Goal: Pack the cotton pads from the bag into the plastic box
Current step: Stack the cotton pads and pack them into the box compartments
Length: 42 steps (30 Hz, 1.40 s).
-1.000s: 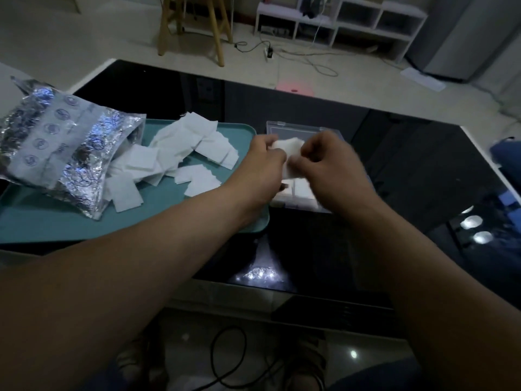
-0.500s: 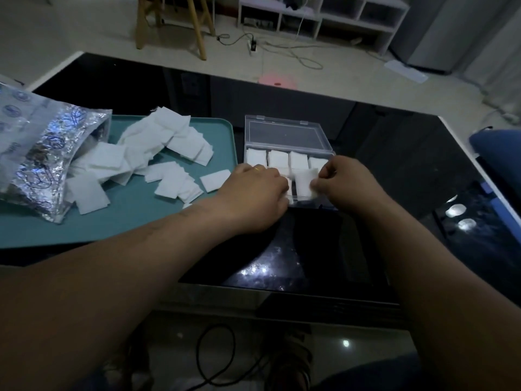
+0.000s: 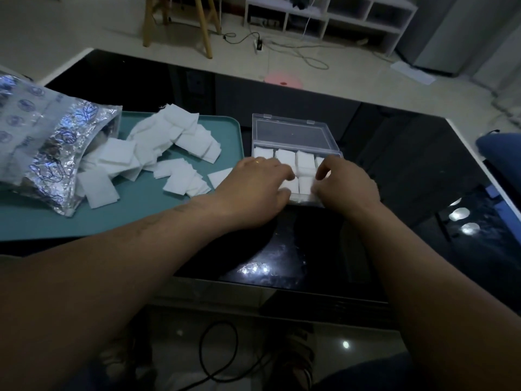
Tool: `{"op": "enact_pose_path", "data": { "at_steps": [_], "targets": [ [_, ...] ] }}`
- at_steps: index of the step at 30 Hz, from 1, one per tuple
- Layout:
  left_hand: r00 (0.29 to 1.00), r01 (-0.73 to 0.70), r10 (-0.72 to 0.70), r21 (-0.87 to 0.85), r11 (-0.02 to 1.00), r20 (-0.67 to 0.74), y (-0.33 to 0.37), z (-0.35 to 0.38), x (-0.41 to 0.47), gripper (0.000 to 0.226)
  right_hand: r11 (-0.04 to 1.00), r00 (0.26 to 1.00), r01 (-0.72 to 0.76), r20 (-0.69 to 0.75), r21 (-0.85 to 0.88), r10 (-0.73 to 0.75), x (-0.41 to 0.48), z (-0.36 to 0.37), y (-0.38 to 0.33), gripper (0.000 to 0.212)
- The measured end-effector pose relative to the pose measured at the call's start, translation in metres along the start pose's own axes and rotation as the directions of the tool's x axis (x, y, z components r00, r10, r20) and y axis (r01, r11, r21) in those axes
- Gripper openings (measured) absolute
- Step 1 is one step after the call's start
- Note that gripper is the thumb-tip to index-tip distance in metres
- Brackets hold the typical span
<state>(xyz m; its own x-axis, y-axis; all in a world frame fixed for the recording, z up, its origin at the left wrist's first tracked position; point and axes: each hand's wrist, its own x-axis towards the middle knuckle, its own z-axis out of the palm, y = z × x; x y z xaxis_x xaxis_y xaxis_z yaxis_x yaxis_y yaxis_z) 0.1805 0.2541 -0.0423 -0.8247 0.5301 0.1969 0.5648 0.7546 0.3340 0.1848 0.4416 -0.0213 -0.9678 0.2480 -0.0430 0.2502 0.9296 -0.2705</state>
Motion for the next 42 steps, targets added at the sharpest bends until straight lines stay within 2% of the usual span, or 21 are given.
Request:
{"op": "enact_pose_path", "data": {
  "at_steps": [3,6,8,10,13,16,22,25,29,33,35,37,39,42],
  "targets": [
    [0.995,0.025,-0.031,-0.066,0.997,-0.090,-0.011,-0.022,-0.004,0.037,0.999,1.000,0.004,0.023,-0.052,-0.003,-0.001,0.000,-0.003,0.008],
    [0.987,0.088,-0.100,-0.094,0.992,-0.126,-0.036,-0.046,-0.012,0.033,0.994,0.994,0.052,-0.093,-0.098,-0.061,-0.003,0.002,-0.010,0.016],
    [0.978,0.148,-0.162,-0.109,0.983,-0.131,-0.057,-0.059,-0.021,0.031,0.988,0.971,0.139,-0.186,-0.065,-0.149,-0.006,0.001,-0.026,0.017],
    [0.968,0.219,-0.229,-0.100,0.971,-0.103,-0.077,-0.069,-0.030,0.031,0.966,0.949,0.258,-0.196,0.034,-0.246,-0.012,-0.001,-0.049,0.017],
    [0.951,0.306,-0.308,-0.065,0.950,-0.026,-0.097,-0.079,-0.044,0.029,0.900,0.910,0.409,-0.146,0.148,-0.389,-0.023,0.004,-0.092,0.015],
    [0.939,0.341,-0.341,-0.010,0.940,0.046,-0.110,-0.082,-0.057,0.034,0.841,0.848,0.530,-0.074,0.108,-0.525,-0.030,0.018,-0.127,0.016],
    [0.888,0.359,-0.382,0.133,0.924,0.257,-0.123,-0.083,-0.070,0.059,0.848,0.839,0.529,0.135,0.019,-0.527,-0.024,0.040,-0.155,0.027],
    [0.878,0.318,-0.369,0.204,0.926,0.304,-0.124,-0.077,-0.069,0.071,0.850,0.832,0.527,0.213,-0.017,-0.512,-0.022,0.047,-0.159,0.041],
    [0.911,0.270,-0.324,0.223,0.936,0.256,-0.126,-0.073,-0.068,0.045,0.824,0.820,0.561,0.199,-0.087,-0.537,-0.026,0.061,-0.163,0.065],
    [0.935,0.268,-0.293,0.143,0.953,0.200,-0.130,-0.077,-0.070,0.010,0.805,0.805,0.589,0.140,-0.071,-0.576,-0.023,0.065,-0.164,0.048],
    [0.939,0.292,-0.306,0.105,0.951,0.155,-0.131,-0.079,-0.072,0.018,0.804,0.800,0.594,0.134,-0.033,-0.585,-0.021,0.064,-0.163,0.043],
    [0.938,0.323,-0.328,0.059,0.945,0.112,-0.133,-0.080,-0.074,0.026,0.795,0.787,0.607,0.144,-0.002,-0.600,-0.022,0.063,-0.162,0.047],
    [0.936,0.347,-0.347,0.005,0.938,0.067,-0.135,-0.079,-0.073,0.026,0.785,0.777,0.620,0.138,-0.003,-0.614,-0.024,0.064,-0.162,0.053],
    [0.905,0.422,-0.425,-0.080,0.903,-0.028,-0.132,-0.081,-0.068,0.028,0.789,0.787,0.614,0.090,-0.021,-0.610,-0.028,0.068,-0.161,0.051]
  ]
}}
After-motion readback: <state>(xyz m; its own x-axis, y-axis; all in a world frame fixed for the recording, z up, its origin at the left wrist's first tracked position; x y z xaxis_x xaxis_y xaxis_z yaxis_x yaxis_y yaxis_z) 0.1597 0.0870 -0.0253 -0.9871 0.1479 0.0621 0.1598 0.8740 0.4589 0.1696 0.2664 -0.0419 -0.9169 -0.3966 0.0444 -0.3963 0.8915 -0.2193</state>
